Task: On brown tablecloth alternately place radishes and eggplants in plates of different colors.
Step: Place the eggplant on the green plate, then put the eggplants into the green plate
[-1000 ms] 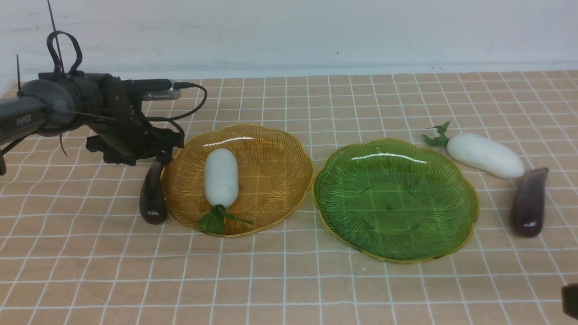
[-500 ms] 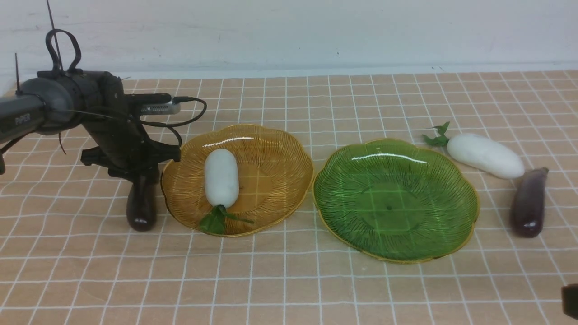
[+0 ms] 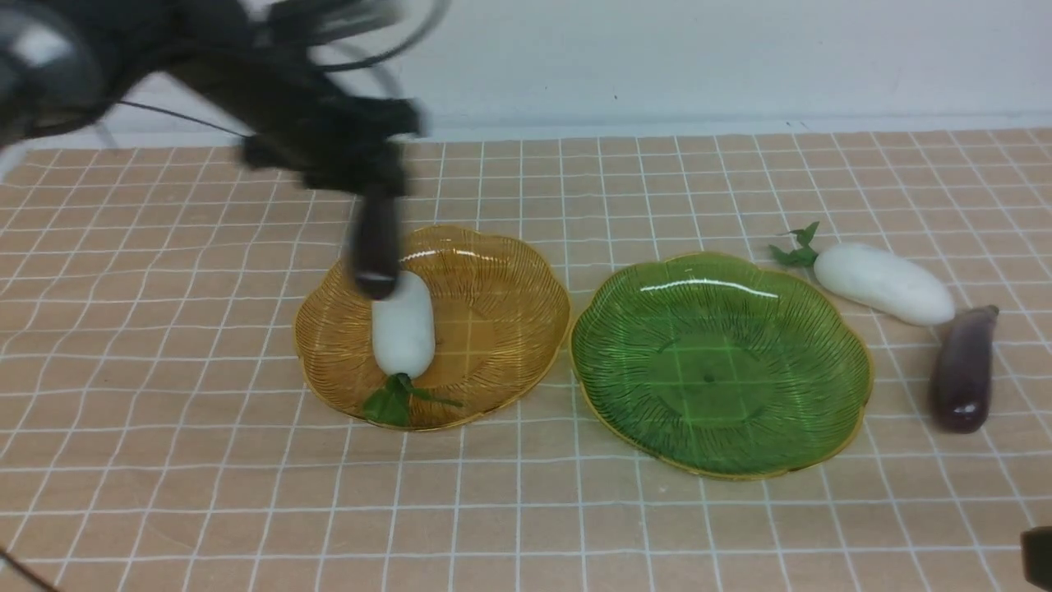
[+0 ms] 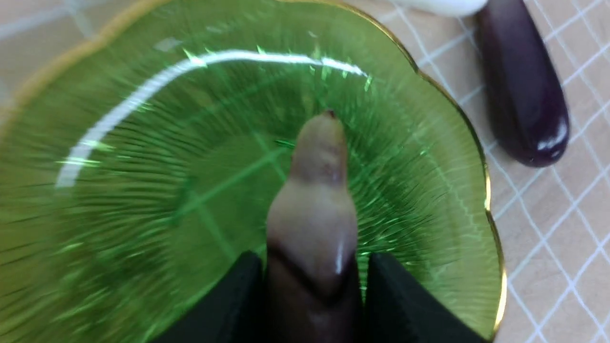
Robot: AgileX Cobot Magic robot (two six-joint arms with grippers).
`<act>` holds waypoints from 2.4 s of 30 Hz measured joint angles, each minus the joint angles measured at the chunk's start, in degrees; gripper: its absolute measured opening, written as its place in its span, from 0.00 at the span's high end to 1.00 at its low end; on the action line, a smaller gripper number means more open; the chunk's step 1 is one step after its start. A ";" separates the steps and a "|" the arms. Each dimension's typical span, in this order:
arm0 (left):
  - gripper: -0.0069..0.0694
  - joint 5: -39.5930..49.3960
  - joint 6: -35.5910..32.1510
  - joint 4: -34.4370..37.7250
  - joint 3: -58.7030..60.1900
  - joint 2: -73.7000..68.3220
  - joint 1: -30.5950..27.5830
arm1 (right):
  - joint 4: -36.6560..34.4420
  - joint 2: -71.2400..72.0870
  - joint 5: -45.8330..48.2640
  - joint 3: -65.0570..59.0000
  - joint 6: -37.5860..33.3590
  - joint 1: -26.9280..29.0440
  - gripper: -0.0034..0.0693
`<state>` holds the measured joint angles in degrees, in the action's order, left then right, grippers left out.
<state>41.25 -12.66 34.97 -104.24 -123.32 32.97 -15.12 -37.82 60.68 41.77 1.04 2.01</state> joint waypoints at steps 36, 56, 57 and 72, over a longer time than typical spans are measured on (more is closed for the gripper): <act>0.91 29.71 4.13 -23.14 2.48 25.42 -17.56 | 4.81 -63.03 -9.42 32.02 3.94 7.75 0.24; 0.91 28.70 4.09 -24.03 25.49 42.87 -17.56 | 3.32 -72.16 -3.90 35.34 -0.16 8.28 0.41; 0.91 28.70 4.09 -24.09 25.48 43.14 -17.56 | 2.82 -69.65 -2.32 35.74 -0.16 8.33 0.41; 0.91 28.47 4.09 -23.56 25.54 43.66 -17.56 | -13.25 -67.56 -12.81 37.47 -10.68 -17.91 0.32</act>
<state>69.72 -8.57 11.41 -78.70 -79.66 15.41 -28.37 -105.37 47.87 79.25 -9.64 -15.90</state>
